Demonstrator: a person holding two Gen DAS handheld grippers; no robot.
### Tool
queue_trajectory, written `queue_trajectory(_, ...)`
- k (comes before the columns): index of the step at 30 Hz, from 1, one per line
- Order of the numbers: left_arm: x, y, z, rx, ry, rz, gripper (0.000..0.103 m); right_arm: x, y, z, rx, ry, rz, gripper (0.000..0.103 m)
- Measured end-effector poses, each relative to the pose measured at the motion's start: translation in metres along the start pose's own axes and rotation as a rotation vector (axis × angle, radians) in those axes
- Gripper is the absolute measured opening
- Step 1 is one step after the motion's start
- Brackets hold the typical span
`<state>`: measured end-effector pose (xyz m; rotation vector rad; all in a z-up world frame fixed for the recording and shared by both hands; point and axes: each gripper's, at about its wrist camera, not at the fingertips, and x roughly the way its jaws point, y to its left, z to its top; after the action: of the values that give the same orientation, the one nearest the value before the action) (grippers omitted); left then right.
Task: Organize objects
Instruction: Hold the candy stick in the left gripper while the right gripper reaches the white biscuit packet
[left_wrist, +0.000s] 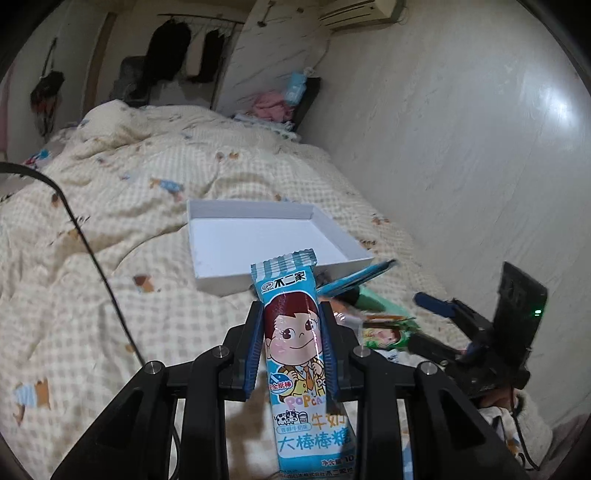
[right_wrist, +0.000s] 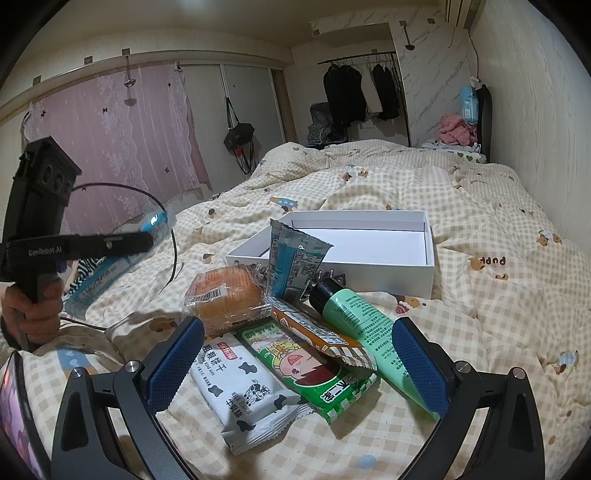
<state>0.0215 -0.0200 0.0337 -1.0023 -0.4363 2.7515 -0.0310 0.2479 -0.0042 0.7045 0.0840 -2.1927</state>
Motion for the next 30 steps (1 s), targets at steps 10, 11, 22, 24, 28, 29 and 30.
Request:
queue_trajectory(10,-0.001,-0.012,-0.022,0.048,-0.046,0.035,0.032,-0.001,-0.002,0.001,0.001,0.0,0.001,0.102)
queue_trajectory(11,-0.002,-0.014,-0.023,0.06,-0.048,0.032,0.032,-0.001,-0.002,0.001,0.002,-0.001,0.003,0.102)
queue_trajectory(22,0.005,-0.023,-0.031,0.112,-0.025,0.091,0.032,-0.017,-0.004,0.032,-0.056,-0.018,0.093,0.102)
queue_trajectory(24,0.009,-0.024,-0.032,0.122,-0.007,0.108,0.032,-0.024,-0.013,0.034,-0.039,0.005,0.138,0.102)
queue_trajectory(28,0.014,-0.024,-0.033,0.121,0.015,0.103,0.032,-0.024,-0.027,0.032,-0.005,0.118,0.247,0.043)
queue_trajectory(29,0.014,-0.023,-0.033,0.116,0.018,0.101,0.032,-0.021,-0.03,0.032,0.008,0.151,0.253,0.043)
queue_trajectory(30,0.014,-0.021,-0.033,0.111,0.019,0.099,0.032,-0.02,-0.033,0.031,0.013,0.165,0.265,0.043)
